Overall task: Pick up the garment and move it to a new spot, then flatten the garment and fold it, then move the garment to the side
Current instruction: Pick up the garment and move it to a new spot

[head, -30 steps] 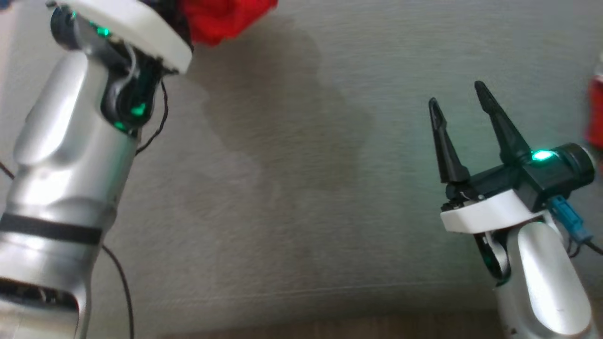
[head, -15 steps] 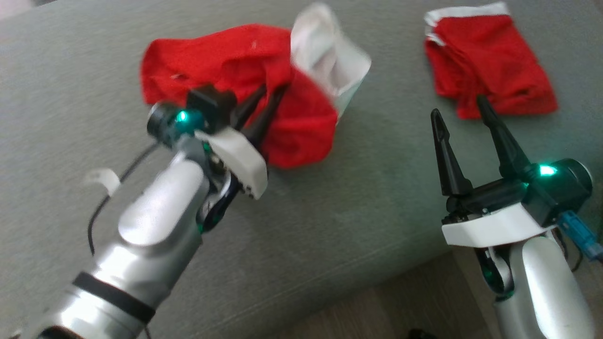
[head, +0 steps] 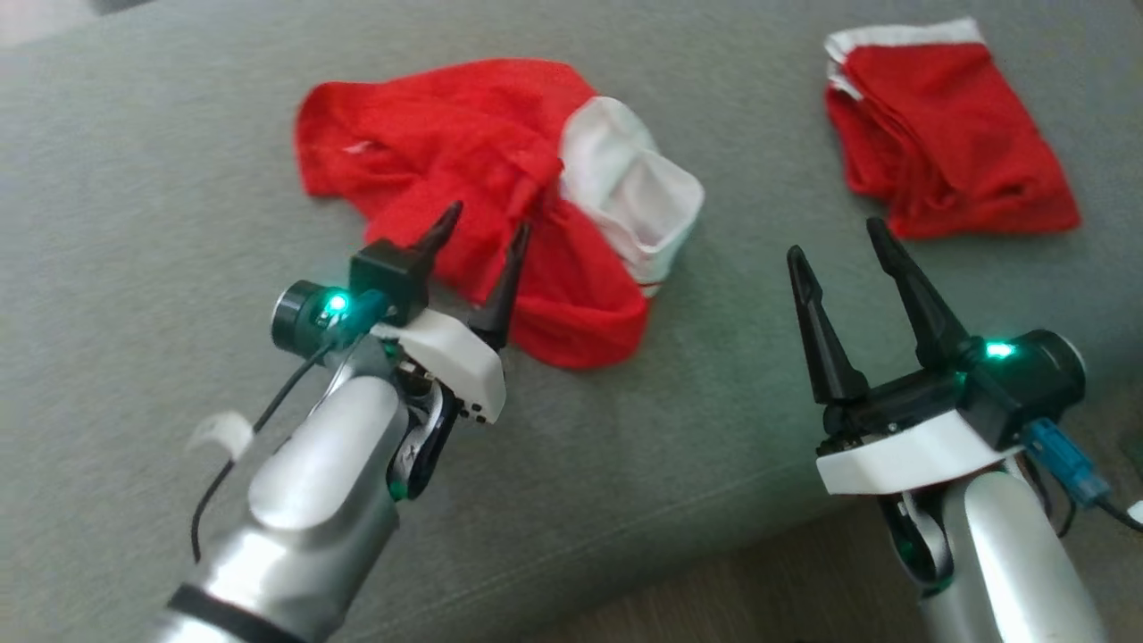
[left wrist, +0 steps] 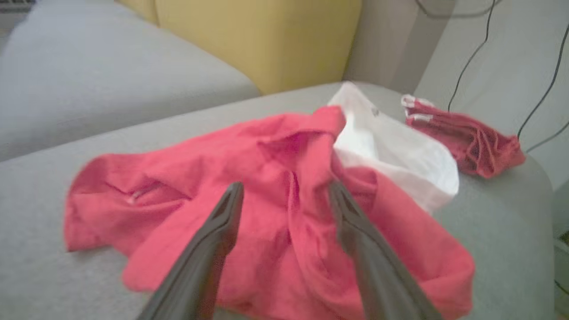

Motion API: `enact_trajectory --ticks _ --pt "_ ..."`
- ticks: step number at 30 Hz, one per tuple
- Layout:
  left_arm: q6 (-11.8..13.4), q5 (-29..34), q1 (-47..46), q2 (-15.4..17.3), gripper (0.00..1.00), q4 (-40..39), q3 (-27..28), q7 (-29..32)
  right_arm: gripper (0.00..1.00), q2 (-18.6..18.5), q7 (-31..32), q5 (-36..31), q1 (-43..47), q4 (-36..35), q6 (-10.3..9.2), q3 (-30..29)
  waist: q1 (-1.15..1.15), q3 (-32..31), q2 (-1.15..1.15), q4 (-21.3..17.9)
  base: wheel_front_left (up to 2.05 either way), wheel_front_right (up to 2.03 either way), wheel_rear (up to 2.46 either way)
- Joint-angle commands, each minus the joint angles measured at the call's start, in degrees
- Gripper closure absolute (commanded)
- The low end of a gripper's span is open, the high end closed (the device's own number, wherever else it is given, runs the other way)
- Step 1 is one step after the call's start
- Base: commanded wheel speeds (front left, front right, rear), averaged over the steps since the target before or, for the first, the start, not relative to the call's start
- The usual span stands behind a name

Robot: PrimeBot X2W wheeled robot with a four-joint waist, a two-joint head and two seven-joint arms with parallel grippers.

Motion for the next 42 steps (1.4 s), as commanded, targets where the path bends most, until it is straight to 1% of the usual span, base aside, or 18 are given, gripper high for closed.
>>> enact_trajectory --ticks 1,4,9,15,21,26,29,42 --pt "1.21 1.31 0.28 0.89 0.0 -4.16 3.27 -0.68 0.0 0.23 0.02 0.47 -0.28 -1.41 -0.02 1.34 0.0 -1.85 0.0 2.62 0.0 0.0 0.0" --pt "3.67 3.72 5.48 1.15 0.0 -11.24 7.45 -0.69 0.0 0.23 0.02 0.92 0.22 -0.23 -0.02 1.48 0.0 -3.46 0.0 5.22 0.0 0.0 0.0" --pt "6.58 8.44 14.12 1.2 0.0 -21.28 13.2 -0.7 0.0 0.23 0.02 1.6 1.45 1.51 -0.02 0.72 0.0 -5.65 0.0 8.95 0.0 0.0 0.0" --pt "8.1 13.28 22.82 -0.57 0.0 -29.48 18.47 -0.7 0.0 0.23 0.02 2.33 3.54 3.53 -0.02 -2.01 0.0 -8.11 0.0 12.65 0.0 0.0 0.0" --pt "9.43 16.91 31.12 -2.21 0.0 -33.64 24.37 -0.7 0.0 0.23 0.02 3.08 5.49 4.89 -0.02 -3.22 0.0 -10.99 0.0 14.05 0.0 0.0 0.0" --pt "10.12 19.0 36.78 -3.37 0.0 -34.84 28.1 -0.71 0.0 0.24 0.02 2.64 7.34 4.78 -0.02 -3.89 0.0 -13.09 0.0 14.31 0.0 0.0 0.0" --pt "10.37 19.55 38.42 -4.0 0.0 -34.85 29.86 -0.71 0.0 0.24 0.02 2.43 8.36 4.73 -0.02 -4.38 0.0 -13.7 0.0 14.6 0.0 0.0 0.0" --pt "7.73 20.29 39.08 -5.27 0.0 -33.87 31.38 -0.71 0.0 0.24 0.02 2.45 9.52 5.43 -0.02 -5.13 0.0 -14.52 0.0 15.42 0.0 0.0 0.0"
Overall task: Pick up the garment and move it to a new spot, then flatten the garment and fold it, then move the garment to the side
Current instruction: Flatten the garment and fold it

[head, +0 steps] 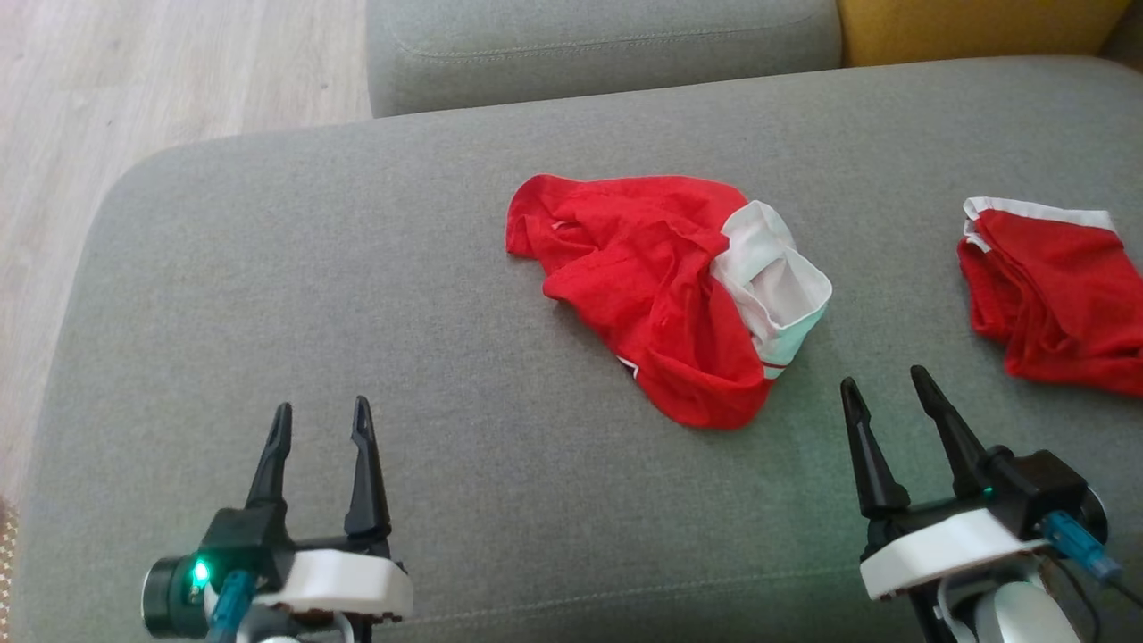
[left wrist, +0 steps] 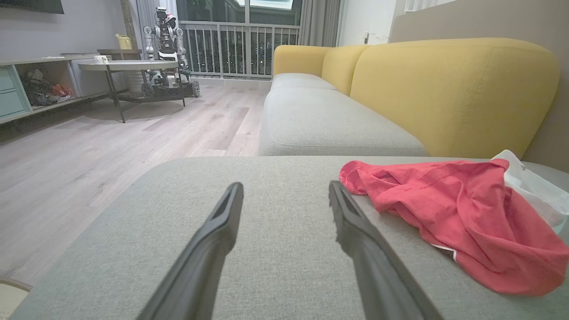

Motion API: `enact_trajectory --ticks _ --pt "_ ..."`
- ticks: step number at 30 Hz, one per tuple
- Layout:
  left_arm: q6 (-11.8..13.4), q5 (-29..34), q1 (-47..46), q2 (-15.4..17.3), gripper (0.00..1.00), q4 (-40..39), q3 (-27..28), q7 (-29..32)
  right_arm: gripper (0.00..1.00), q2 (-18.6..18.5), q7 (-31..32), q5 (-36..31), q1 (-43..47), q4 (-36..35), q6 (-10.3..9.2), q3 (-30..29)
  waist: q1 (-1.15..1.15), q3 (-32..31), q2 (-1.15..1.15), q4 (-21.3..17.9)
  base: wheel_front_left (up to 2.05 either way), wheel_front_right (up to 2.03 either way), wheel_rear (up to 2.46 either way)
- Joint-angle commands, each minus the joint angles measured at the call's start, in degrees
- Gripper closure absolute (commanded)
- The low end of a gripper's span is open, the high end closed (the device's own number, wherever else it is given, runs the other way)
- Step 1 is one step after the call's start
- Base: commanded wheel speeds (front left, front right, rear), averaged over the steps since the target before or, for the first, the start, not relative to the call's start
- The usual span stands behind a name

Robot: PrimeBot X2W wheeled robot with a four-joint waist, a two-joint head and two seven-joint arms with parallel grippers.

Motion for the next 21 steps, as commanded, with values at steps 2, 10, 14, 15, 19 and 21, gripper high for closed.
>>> enact_trajectory --ticks 2,10,14,15,19,21 --pt "-0.27 0.55 -1.93 -0.32 0.0 -1.46 2.16 -0.35 0.0 0.02 -0.13 -0.25 -1.28 -1.7 -0.02 0.95 0.0 -0.01 0.0 0.05 0.0 0.0 0.0" --pt "-0.26 0.39 -1.79 -0.43 0.0 -0.79 2.59 -0.35 0.0 0.02 -0.13 -0.33 -1.18 -1.83 -0.02 0.9 0.0 -0.13 0.0 -0.07 0.0 0.0 0.0" --pt "-0.16 -0.34 -1.93 -0.44 0.0 -0.17 2.62 -0.35 0.0 0.02 -0.13 -0.26 -1.09 -1.69 -0.02 0.94 0.0 -0.26 0.0 -0.03 0.0 0.0 0.0" --pt "-0.13 -0.42 -1.98 -0.44 0.0 -0.06 2.6 -0.35 0.0 0.02 -0.13 -0.24 -1.05 -1.66 -0.02 0.92 0.0 -0.3 0.0 0.01 0.0 0.0 0.0" --pt "-0.18 -0.5 -2.0 -0.45 0.0 0.43 2.44 -0.35 0.0 0.02 -0.13 -0.25 -0.97 -1.54 -0.02 1.05 0.0 -0.46 0.0 0.0 0.0 0.0 0.0" --pt "-0.54 -0.54 -2.18 -0.45 0.0 1.19 2.06 -0.35 0.0 0.02 -0.13 -0.27 -1.04 -1.42 -0.02 1.37 0.0 -0.47 0.0 -0.26 0.0 0.0 0.0"
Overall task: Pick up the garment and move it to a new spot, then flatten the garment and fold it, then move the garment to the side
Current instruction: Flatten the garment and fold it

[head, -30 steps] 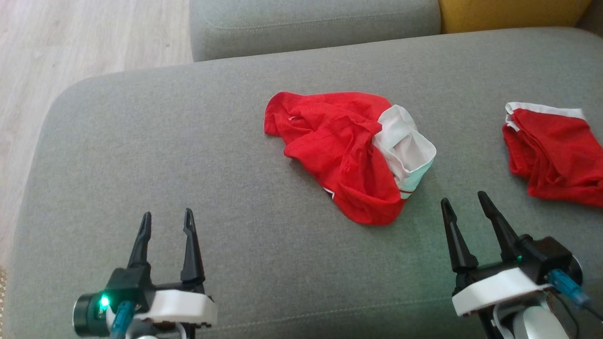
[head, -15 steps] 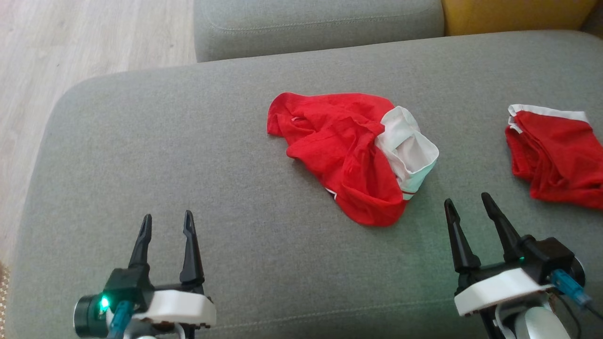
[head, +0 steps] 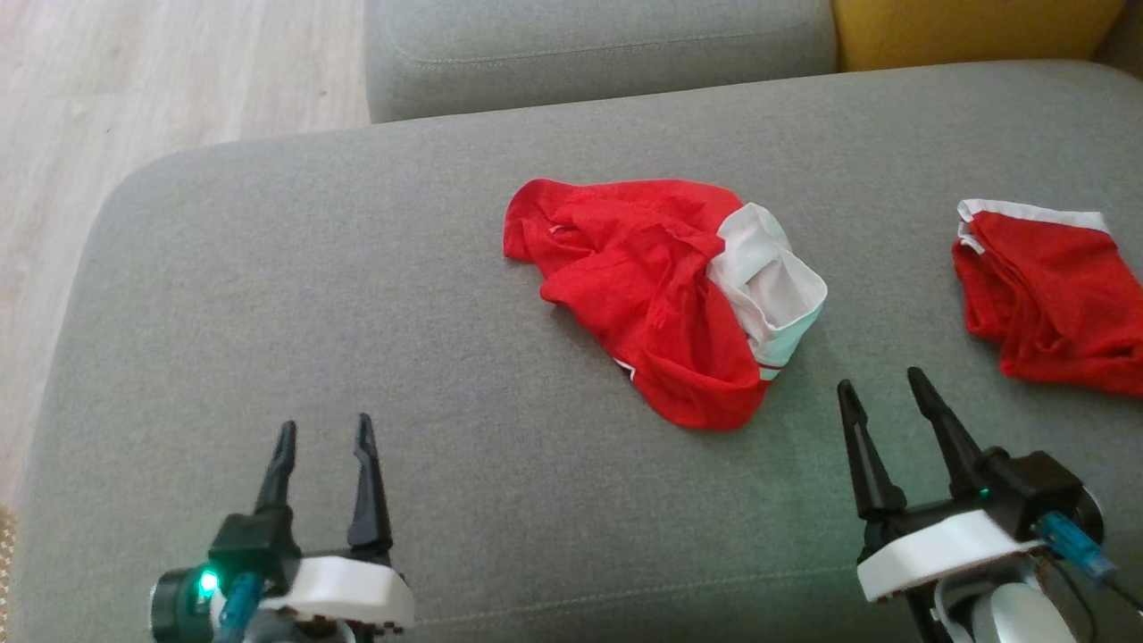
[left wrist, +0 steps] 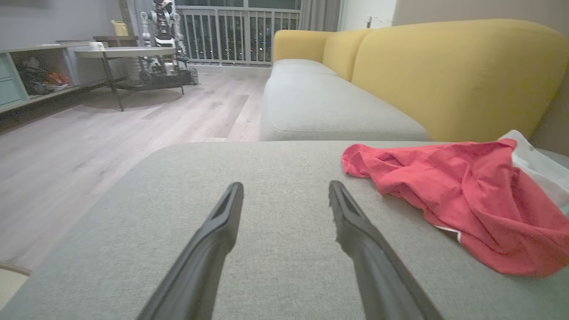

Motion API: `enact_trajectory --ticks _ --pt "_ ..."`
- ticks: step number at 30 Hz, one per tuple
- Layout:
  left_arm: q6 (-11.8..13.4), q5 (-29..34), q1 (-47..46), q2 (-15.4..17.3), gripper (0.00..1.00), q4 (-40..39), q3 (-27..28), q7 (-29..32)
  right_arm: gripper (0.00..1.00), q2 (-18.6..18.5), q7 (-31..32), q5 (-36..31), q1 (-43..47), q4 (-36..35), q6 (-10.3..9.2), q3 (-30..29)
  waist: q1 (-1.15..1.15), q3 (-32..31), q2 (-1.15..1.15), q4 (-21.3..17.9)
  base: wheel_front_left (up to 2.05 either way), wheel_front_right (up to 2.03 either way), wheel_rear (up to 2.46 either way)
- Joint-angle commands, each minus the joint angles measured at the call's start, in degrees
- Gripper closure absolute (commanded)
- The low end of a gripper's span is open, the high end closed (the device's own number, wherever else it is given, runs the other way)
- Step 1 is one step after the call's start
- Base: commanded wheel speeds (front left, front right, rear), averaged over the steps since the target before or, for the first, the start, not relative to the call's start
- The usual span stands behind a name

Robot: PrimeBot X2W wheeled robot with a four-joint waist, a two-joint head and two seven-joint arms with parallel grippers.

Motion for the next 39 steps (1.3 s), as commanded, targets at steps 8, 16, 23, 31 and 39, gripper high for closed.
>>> enact_trajectory --ticks 8,16,23,31,39 --pt "-6.15 -0.07 -13.27 -0.32 0.0 2.75 -6.35 -0.35 0.0 0.01 -0.13 -1.06 -2.82 -2.43 -0.02 0.68 0.0 4.29 0.0 -4.27 0.0 0.0 0.0" --pt "-12.33 -1.33 -31.09 -0.32 0.0 7.84 -21.62 -0.19 0.0 0.01 -0.13 -0.09 -5.11 -3.35 -0.02 0.85 0.0 11.3 0.0 -10.61 0.0 0.0 0.0" --pt "-10.41 -5.66 -45.1 -0.32 0.0 14.16 -34.63 9.88 0.0 0.01 -0.13 1.94 -7.4 -3.6 -0.02 1.3 0.0 16.51 0.0 -16.12 0.0 0.0 0.0" --pt "-6.64 -10.32 -51.86 -0.32 0.0 20.7 -40.78 18.28 0.0 0.01 -0.13 4.33 -9.03 -3.62 -0.02 1.82 0.0 19.49 0.0 -19.45 0.0 0.0 0.0" --pt "-2.91 -9.17 -56.58 -0.32 0.0 29.94 -42.8 19.9 0.0 0.01 -0.13 6.04 -9.84 -3.51 -0.02 2.13 0.0 20.4 0.0 -20.36 0.0 0.0 0.0"
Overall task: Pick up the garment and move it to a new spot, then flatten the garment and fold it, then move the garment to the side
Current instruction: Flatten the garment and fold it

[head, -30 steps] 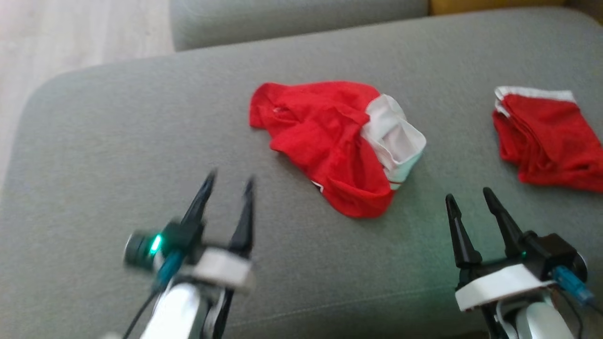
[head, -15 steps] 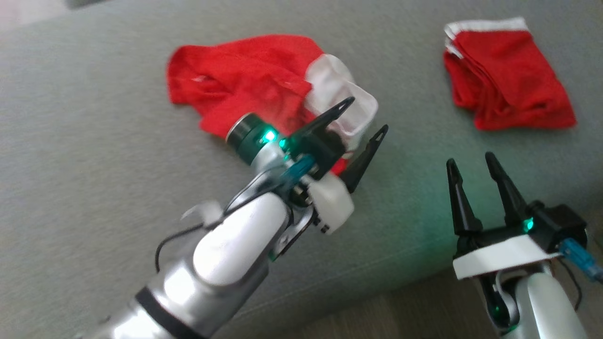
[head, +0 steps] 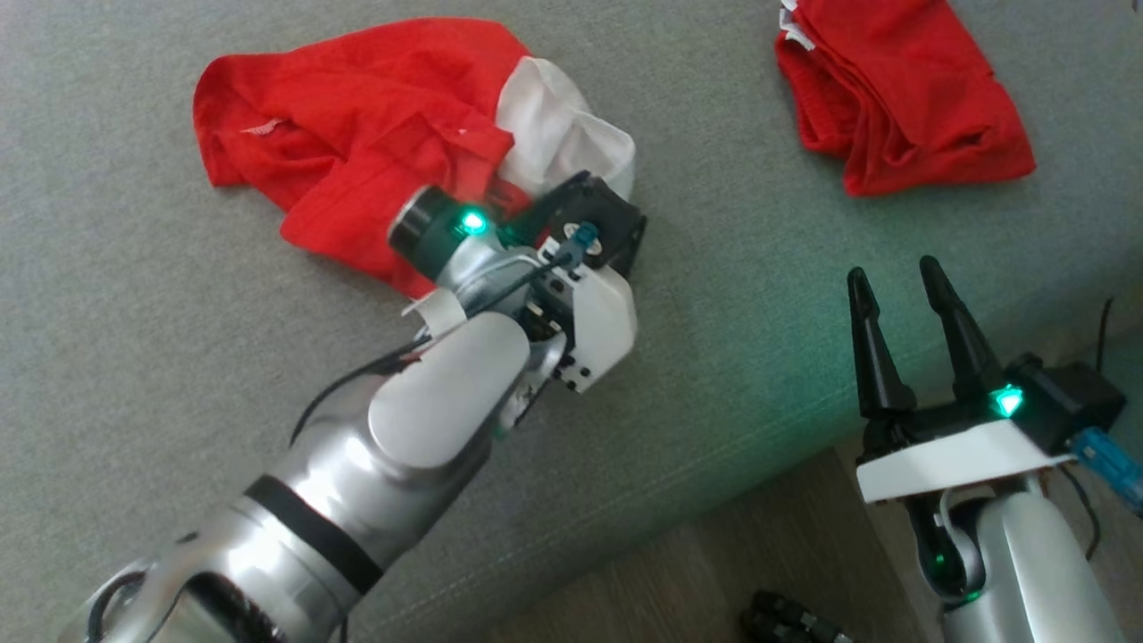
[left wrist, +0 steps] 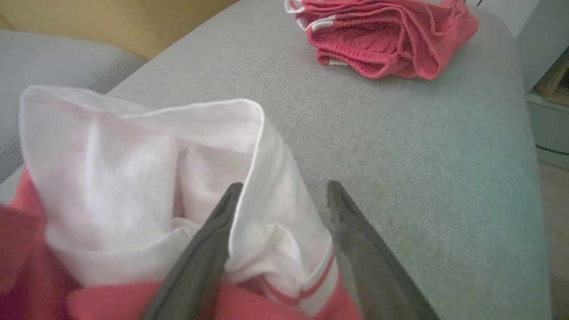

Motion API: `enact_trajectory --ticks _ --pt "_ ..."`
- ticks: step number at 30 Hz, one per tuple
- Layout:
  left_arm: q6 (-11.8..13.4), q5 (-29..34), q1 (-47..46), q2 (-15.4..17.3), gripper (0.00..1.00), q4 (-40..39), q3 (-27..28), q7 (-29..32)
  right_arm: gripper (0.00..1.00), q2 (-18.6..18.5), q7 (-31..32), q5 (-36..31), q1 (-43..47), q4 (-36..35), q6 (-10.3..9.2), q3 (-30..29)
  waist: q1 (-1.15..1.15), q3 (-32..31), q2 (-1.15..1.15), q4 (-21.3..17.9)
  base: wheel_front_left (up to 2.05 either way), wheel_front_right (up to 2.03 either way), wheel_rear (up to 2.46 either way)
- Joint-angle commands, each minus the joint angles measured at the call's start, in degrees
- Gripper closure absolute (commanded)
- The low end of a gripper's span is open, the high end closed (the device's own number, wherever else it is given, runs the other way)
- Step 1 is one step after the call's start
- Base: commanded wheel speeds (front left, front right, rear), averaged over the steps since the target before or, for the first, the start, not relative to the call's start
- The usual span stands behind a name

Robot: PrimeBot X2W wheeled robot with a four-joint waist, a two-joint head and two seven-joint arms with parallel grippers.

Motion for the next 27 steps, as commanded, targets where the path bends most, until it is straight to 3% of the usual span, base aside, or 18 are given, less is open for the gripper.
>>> enact_trajectory --ticks 1,2,5,11,14,22,27 --pt "-0.01 0.08 -2.61 0.07 0.56 -0.99 1.38 -0.56 0.0 -0.17 -0.14 0.44 -1.03 -1.63 -0.02 1.31 0.0 -0.21 0.0 0.02 0.0 0.0 0.0" --pt "-0.63 -0.39 -2.81 0.07 1.0 -0.18 1.32 -0.83 0.0 -0.17 -0.14 0.52 -1.09 -1.52 -0.02 1.37 0.0 -0.4 0.0 0.0 0.0 0.0 0.0" --pt "-3.9 -2.65 -3.9 0.07 1.0 0.38 1.43 -1.93 0.0 -0.17 -0.14 0.88 -1.19 -1.24 -0.02 1.43 0.0 -1.71 0.0 -0.09 0.0 0.0 0.0" --pt "-7.41 -6.54 -11.6 0.08 1.0 -4.02 5.2 -5.86 0.0 -0.17 -0.14 1.2 -0.44 -0.45 -0.02 0.99 0.0 -5.85 0.0 0.45 0.0 0.0 0.0" --pt "-8.94 -5.75 -18.28 1.78 1.0 -5.95 7.14 -7.52 0.0 -0.17 -0.14 1.19 0.16 -0.21 -0.02 1.69 0.0 -7.8 0.0 0.42 0.0 0.0 0.0" --pt "-8.69 -4.08 -34.12 8.07 1.0 -8.62 14.63 -11.88 0.0 -0.17 -0.14 1.11 2.14 -0.65 -0.02 -0.04 0.0 -11.12 0.0 1.89 0.0 0.0 0.0" --pt "-7.57 -5.17 -30.46 14.38 1.0 -12.22 16.82 -10.61 0.0 -0.17 -0.14 -0.18 3.57 -0.78 -0.02 -1.74 0.0 -12.32 0.0 5.28 0.0 0.0 0.0"
